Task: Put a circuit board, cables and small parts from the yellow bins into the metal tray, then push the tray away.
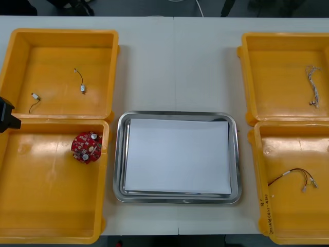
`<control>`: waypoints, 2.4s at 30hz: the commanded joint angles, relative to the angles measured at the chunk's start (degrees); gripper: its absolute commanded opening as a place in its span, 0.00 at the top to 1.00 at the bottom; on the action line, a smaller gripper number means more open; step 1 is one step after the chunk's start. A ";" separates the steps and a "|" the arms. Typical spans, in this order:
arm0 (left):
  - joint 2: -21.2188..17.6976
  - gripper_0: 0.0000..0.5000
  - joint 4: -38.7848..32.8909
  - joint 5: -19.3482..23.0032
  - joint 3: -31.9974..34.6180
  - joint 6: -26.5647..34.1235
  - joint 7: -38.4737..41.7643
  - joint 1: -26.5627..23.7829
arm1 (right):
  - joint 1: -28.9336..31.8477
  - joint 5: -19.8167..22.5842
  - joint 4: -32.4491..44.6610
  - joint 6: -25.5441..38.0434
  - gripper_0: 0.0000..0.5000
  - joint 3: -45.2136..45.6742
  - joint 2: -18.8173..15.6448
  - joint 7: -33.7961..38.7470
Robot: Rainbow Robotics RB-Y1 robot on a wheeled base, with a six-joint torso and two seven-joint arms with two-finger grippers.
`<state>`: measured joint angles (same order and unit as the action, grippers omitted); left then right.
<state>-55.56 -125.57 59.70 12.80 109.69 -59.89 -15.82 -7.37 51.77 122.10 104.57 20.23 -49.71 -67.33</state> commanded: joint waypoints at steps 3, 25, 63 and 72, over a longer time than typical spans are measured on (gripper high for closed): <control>1.95 0.00 -3.19 -3.09 -0.67 0.31 -4.36 0.70 | -0.71 -1.41 1.56 -0.68 0.00 0.33 0.23 0.79; 9.95 0.00 -4.95 -12.15 -8.32 0.31 -0.58 0.88 | 5.79 -4.40 3.14 -10.52 0.00 -3.01 8.76 15.03; 15.22 0.00 -4.42 -25.86 -24.75 -13.10 4.61 4.92 | 11.68 -8.18 -5.91 -16.24 0.00 -8.63 17.90 23.91; 15.22 0.00 -2.05 -25.86 -24.93 -19.51 5.40 8.00 | 10.27 -8.70 -7.76 -16.24 0.00 -10.30 17.90 31.38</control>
<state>-41.07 -128.33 34.43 -11.53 92.59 -59.50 -9.84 4.10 44.00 114.05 88.75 11.88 -32.36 -42.87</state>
